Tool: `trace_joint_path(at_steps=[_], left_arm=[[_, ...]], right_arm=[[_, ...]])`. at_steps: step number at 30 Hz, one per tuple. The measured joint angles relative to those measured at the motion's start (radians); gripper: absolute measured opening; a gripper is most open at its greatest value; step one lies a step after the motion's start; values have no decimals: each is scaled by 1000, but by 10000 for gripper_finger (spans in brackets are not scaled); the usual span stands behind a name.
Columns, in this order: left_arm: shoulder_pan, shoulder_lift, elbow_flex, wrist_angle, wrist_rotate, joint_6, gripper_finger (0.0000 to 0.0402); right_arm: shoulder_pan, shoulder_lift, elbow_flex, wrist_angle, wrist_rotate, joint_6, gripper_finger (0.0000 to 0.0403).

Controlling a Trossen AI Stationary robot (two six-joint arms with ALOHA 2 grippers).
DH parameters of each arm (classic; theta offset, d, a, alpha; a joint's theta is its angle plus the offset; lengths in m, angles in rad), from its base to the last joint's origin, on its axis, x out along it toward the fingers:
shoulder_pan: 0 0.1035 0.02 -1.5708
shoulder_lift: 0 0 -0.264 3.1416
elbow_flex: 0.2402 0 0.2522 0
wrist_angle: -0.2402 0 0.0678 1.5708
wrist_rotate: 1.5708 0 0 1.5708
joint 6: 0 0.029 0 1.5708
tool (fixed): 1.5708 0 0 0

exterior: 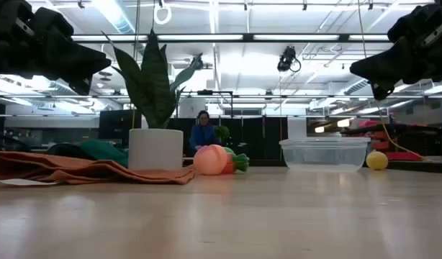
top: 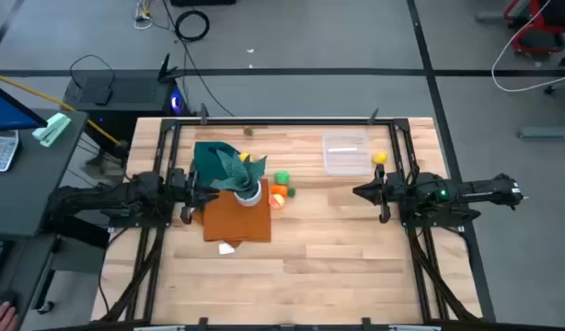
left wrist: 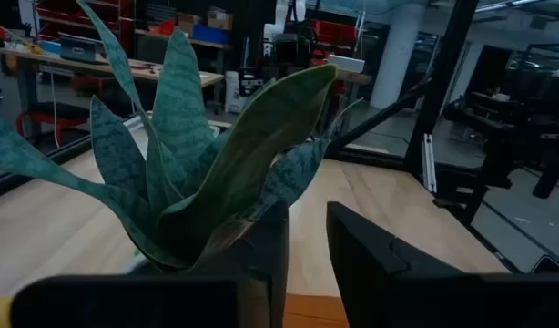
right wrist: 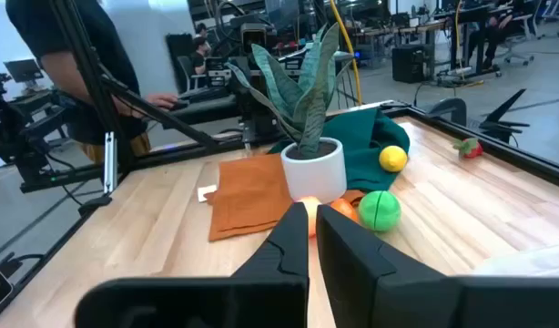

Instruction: Pick and placing Produce into tupperware

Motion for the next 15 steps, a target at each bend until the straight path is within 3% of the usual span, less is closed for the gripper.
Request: trace_joint_path(at_steps=[15], left_arm=[[0, 0, 0, 0, 0, 0, 91]], right_arm=[[0, 0, 0, 0, 0, 0, 1]])
